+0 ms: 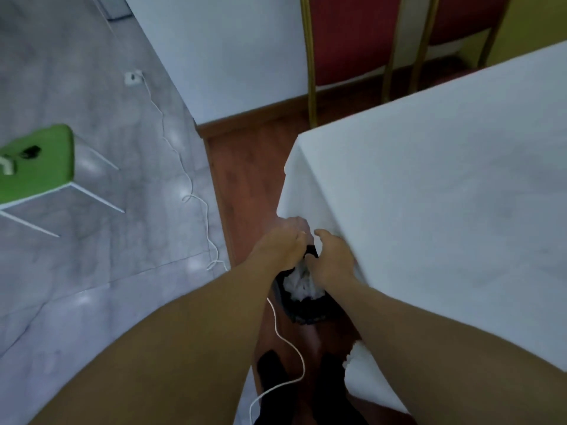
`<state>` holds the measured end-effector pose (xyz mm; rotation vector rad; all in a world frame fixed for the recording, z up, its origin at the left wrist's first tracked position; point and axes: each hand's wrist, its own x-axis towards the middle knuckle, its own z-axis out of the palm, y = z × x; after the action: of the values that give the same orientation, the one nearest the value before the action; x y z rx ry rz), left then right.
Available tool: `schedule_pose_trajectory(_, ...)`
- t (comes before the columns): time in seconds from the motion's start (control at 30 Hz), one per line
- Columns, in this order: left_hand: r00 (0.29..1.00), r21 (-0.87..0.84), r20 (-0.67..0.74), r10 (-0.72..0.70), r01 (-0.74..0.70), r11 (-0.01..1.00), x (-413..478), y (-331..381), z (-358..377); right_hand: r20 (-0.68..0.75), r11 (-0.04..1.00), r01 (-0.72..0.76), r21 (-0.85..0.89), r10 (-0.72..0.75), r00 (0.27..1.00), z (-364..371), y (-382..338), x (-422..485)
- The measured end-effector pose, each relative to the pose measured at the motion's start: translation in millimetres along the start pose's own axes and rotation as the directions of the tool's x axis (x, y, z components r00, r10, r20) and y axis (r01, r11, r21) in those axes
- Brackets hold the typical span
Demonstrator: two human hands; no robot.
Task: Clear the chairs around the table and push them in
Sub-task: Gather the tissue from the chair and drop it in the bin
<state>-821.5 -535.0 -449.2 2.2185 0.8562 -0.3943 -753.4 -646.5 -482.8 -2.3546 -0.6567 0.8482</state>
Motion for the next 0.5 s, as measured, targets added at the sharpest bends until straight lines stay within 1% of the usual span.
schedule_pose_trajectory(0.07,0.999,0.069,0.01,-0.037,0.036,0.997,-18,21,-18,0.003,0.999,0.024,-0.021,-0.024,1.0,-25,-18,-14)
schedule_pose_trajectory(0.17,0.997,0.107,-0.025,-0.068,0.07,0.992,-39,46,-38,-0.013,0.995,0.083,-0.052,-0.083,0.996,-57,-40,-34)
schedule_pose_trajectory(0.37,0.995,0.211,-0.103,0.015,0.007,0.977,-76,99,-67,-0.039,0.988,0.135,-0.077,-0.138,0.99,-114,-67,-62)
schedule_pose_trajectory(0.5,0.988,0.262,-0.119,0.098,-0.064,0.963,-90,131,-77,-0.1,0.984,0.141,-0.107,-0.152,0.983,-150,-70,-81)
